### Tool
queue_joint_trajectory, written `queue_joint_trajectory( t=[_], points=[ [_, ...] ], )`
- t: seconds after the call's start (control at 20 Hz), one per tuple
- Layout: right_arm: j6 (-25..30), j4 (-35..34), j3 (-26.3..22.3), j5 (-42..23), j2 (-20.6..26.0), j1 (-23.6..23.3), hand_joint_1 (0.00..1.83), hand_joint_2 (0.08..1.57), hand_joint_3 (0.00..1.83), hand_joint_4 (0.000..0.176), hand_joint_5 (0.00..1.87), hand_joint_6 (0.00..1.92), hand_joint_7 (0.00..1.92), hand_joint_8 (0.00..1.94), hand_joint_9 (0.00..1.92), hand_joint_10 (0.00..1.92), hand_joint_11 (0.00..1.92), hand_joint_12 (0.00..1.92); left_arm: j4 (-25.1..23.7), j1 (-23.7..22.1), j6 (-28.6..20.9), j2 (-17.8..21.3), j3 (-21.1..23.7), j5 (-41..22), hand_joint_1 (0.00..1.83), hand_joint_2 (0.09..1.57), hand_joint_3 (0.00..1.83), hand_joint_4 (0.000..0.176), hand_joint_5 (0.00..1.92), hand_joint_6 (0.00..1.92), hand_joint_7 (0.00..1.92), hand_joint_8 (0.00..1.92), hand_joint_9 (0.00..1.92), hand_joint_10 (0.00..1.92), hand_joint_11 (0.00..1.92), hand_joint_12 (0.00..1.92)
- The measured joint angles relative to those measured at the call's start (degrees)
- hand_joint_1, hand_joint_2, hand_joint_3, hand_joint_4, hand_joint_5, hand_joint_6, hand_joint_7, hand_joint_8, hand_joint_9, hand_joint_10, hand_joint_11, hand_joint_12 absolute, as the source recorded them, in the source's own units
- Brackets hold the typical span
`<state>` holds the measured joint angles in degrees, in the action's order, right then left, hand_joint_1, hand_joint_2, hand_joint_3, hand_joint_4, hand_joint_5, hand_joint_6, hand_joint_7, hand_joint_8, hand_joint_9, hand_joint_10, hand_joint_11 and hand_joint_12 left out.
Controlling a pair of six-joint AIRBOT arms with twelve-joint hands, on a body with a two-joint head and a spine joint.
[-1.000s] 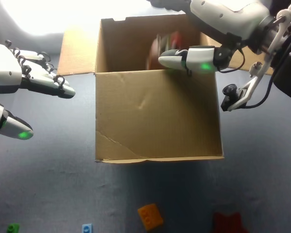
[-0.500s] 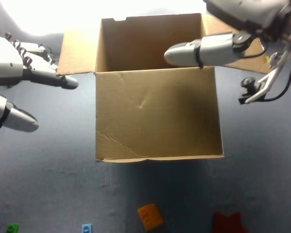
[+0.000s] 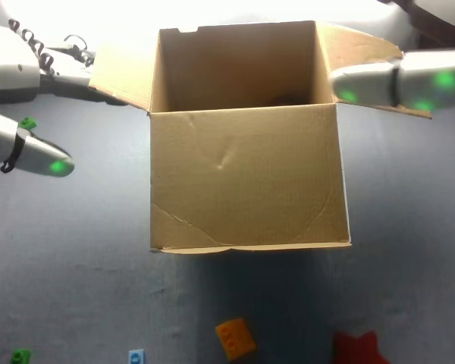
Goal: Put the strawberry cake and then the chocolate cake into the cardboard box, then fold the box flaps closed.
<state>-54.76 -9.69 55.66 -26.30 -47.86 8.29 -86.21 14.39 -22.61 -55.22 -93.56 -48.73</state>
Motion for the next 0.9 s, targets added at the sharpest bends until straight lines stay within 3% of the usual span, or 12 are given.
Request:
queue_joint_trajectory(
  t=[0.05,0.1,0.15,0.25,0.45,0.6,0.7,0.9],
  points=[
    [-0.2,-0.5,-1.4,0.2,2.4,1.5,0.01,1.15,0.06,0.000,0.00,0.00,0.01,0.00,0.00,0.00,0.00,0.00,-0.6,-1.2,0.0,0.0,0.1,0.0,0.00,1.29,0.02,0.010,0.15,0.00,0.20,0.00,0.23,0.00,0.00,0.77],
    [-0.2,-1.7,-2.0,0.0,4.1,3.5,0.00,1.16,0.06,0.000,0.00,0.00,0.03,0.01,0.00,0.00,0.00,0.00,-1.3,-2.2,0.0,0.1,0.3,0.1,0.00,1.28,0.01,0.025,0.14,0.00,0.20,0.00,0.24,0.00,0.00,0.78],
    [-0.3,-4.0,-2.1,0.2,5.3,5.5,0.00,1.17,0.06,0.000,0.00,0.00,0.04,0.01,0.00,0.00,0.00,0.00,-1.9,-3.1,0.0,0.2,0.8,0.1,0.00,1.28,0.00,0.027,0.14,0.00,0.22,0.00,0.24,0.00,0.00,0.76],
    [-1.0,-8.2,-2.1,3.4,6.7,7.7,0.00,1.17,0.06,0.000,0.00,0.00,0.05,0.02,0.03,0.01,0.00,0.00,-3.8,-4.3,-0.2,0.4,1.2,-0.3,0.00,1.28,0.00,0.019,0.15,0.00,0.23,0.01,0.24,0.00,0.00,0.76],
    [-2.0,-7.5,-2.3,3.8,8.2,10.2,0.00,1.19,0.05,0.000,0.00,0.00,0.02,0.00,0.00,0.00,0.00,0.00,-6.7,-7.2,-0.2,0.4,1.2,-0.3,0.00,1.28,0.00,0.023,0.15,0.00,0.22,0.00,0.23,0.00,0.00,0.76],
    [-3.1,-7.7,-2.2,3.0,9.6,12.0,0.00,1.19,0.05,0.000,0.00,0.00,0.01,0.00,0.00,0.00,0.00,0.00,-10.9,-10.0,-0.4,0.8,2.3,-0.2,0.00,1.28,0.00,0.015,0.13,0.00,0.23,0.00,0.25,0.01,0.00,0.78],
    [-3.6,-7.7,-1.8,2.2,9.6,12.5,0.00,1.17,0.04,0.000,0.00,0.00,0.00,0.00,0.00,0.00,0.00,0.00,-12.0,-12.3,-0.5,0.3,3.1,-0.4,0.00,1.29,0.00,0.021,0.14,0.00,0.20,0.00,0.23,0.00,0.00,0.75],
    [-3.7,-7.5,-0.8,2.3,9.6,14.6,0.00,1.18,0.03,0.000,0.00,0.00,0.00,0.00,0.00,0.00,0.00,0.00,-15.0,-12.8,-0.8,-1.1,4.3,-0.5,0.00,1.29,0.00,0.025,0.13,0.00,0.19,0.00,0.24,0.00,0.00,0.73]
  ],
)
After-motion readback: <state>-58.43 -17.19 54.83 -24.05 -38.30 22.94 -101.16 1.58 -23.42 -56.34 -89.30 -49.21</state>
